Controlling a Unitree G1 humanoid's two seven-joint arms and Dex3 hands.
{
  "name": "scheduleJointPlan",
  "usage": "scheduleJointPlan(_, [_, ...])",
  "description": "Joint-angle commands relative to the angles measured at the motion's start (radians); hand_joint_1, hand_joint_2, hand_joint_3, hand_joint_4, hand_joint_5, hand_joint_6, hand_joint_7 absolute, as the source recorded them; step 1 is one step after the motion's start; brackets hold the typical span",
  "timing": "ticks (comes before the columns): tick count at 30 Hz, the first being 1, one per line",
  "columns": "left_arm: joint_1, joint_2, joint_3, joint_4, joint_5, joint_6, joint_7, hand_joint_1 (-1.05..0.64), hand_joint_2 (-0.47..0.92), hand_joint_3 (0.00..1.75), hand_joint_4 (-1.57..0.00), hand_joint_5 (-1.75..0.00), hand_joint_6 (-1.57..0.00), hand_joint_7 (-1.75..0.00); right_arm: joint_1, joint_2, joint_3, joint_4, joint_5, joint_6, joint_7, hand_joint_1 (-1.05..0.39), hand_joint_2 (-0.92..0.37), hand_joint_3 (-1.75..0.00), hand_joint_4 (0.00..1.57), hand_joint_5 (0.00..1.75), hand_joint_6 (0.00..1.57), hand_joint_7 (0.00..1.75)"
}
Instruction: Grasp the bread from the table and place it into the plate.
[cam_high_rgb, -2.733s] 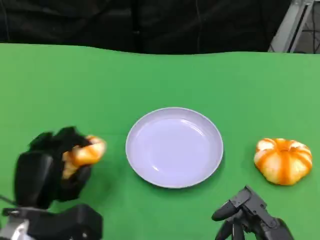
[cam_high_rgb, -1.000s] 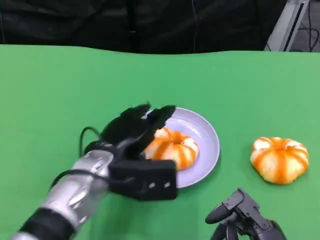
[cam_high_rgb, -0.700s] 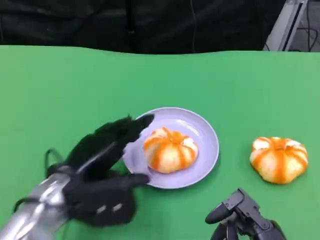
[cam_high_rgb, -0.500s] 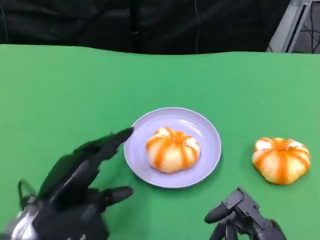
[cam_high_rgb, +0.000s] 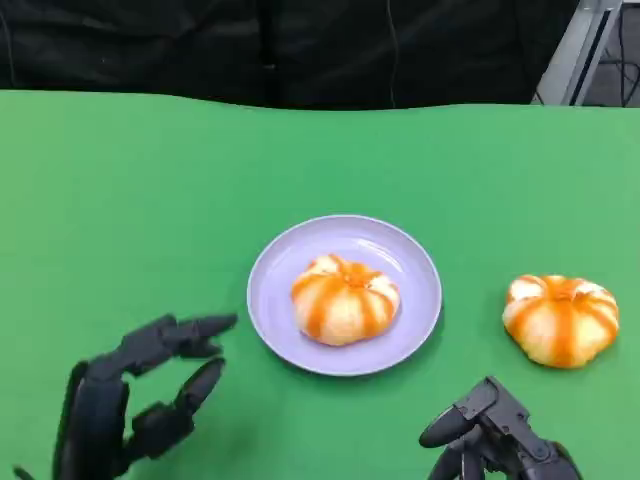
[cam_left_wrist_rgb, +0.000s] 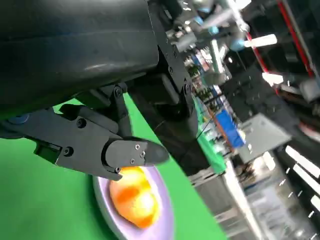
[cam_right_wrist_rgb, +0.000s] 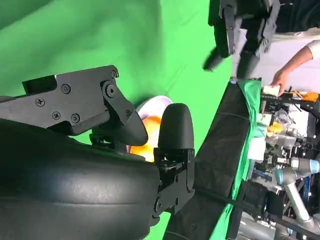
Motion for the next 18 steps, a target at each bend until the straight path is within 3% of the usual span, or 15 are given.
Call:
scheduleJointPlan(1, [0.039, -0.031, 0.014, -0.026, -0.062, 0.037, -0.055, -0.09, 0.57, 1.1, -0.89, -1.46, -0.94, -1.01, 0.009, -0.015, -0.015, -0.016, 0.016, 0.01, 0.006, -0.06, -0.92, -1.16, 0.36, 1.75, 0.15, 1.75])
scheduleJointPlan(4, [0.031, -0.044, 0.029, -0.011, -0.057, 0.02, -0.071, -0.08, 0.53, 1.18, -0.89, -1.51, -0.94, -1.09, 0.008, -0.017, -0.018, -0.014, 0.015, 0.005, 0.007, -0.06, -0.92, -1.16, 0.36, 1.75, 0.15, 1.75])
scheduleJointPlan(6, [0.019, -0.057, 0.038, 0.013, -0.059, -0.001, -0.077, -0.07, 0.44, 1.34, -0.87, -1.63, -0.89, -1.36, 0.007, -0.021, -0.023, -0.009, 0.015, -0.006, 0.007, -0.05, -0.92, -1.16, 0.35, 1.75, 0.15, 1.75])
scheduleJointPlan(8, [0.016, -0.066, 0.041, 0.023, -0.078, -0.008, -0.098, -0.06, 0.43, 1.36, -0.85, -1.67, -0.85, -1.47, 0.008, -0.022, -0.025, -0.008, 0.017, -0.009, 0.009, -0.05, -0.92, -1.16, 0.35, 1.75, 0.15, 1.75])
scheduleJointPlan(18, [0.006, -0.087, 0.071, 0.054, -0.093, -0.037, -0.151, -0.07, 0.45, 1.29, -0.83, -1.68, -0.8, -1.5, 0.01, -0.025, -0.028, -0.002, 0.03, -0.016, 0.019, -0.06, -0.92, -1.16, 0.35, 1.75, 0.15, 1.75])
